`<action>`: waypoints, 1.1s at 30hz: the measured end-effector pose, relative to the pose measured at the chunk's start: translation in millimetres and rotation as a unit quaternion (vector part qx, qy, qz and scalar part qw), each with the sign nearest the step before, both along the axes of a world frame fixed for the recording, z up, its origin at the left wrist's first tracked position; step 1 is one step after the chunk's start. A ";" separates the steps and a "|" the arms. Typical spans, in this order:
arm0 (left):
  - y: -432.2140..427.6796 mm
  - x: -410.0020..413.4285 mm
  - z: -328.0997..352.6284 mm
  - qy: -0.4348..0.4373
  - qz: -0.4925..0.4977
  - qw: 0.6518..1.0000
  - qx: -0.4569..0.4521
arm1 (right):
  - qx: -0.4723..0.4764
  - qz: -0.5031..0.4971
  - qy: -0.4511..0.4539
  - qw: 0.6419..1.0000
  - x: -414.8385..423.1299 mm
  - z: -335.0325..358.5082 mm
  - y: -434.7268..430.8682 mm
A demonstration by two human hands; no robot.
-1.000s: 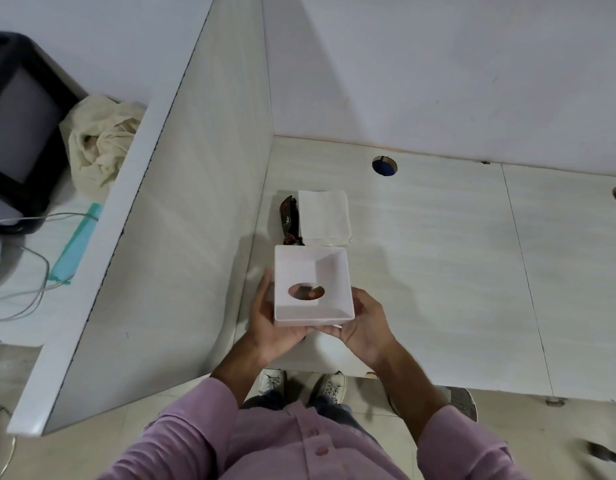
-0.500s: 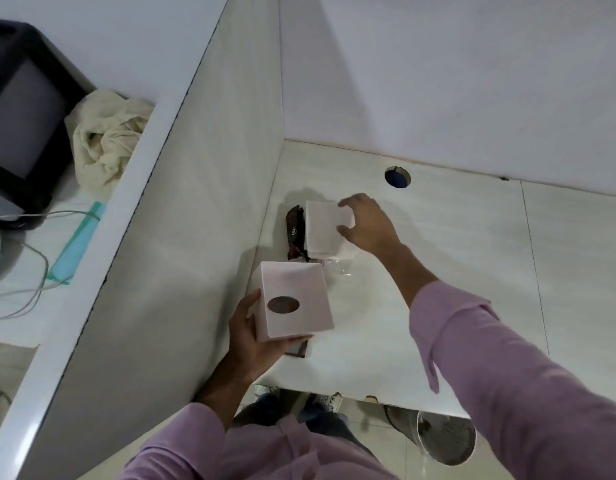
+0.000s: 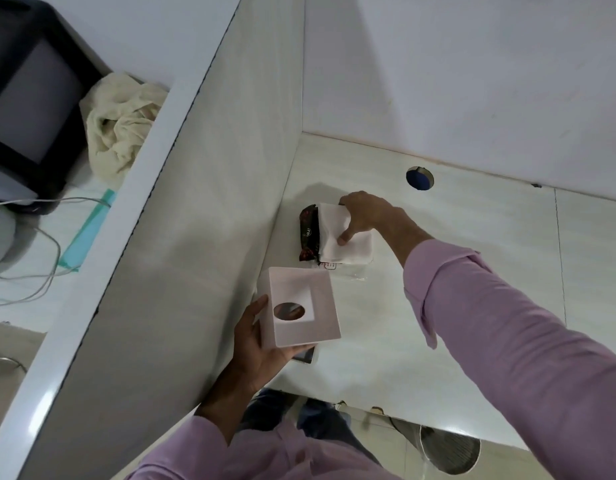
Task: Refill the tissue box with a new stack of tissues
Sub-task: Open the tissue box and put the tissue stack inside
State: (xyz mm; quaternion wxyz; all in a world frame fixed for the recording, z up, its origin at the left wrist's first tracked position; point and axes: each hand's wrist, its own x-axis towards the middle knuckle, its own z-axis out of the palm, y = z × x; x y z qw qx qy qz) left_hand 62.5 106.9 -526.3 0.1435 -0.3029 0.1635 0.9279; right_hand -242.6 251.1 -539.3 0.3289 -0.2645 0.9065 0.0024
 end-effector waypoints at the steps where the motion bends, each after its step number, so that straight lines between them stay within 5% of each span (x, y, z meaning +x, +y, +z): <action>1: 0.4 0.2 -0.1 -0.005 -0.001 1.000 -0.008 | 0.001 -0.003 -0.006 1.000 -0.8 -1.5 0.7; 23: 0.1 9.0 1.9 -0.016 0.012 1.000 0.001 | -0.063 -0.064 -0.031 0.996 5.7 5.5 15.8; 33: 0.9 20.4 5.0 -0.028 0.017 0.999 0.016 | -0.123 -0.047 0.089 0.987 76.4 29.9 45.0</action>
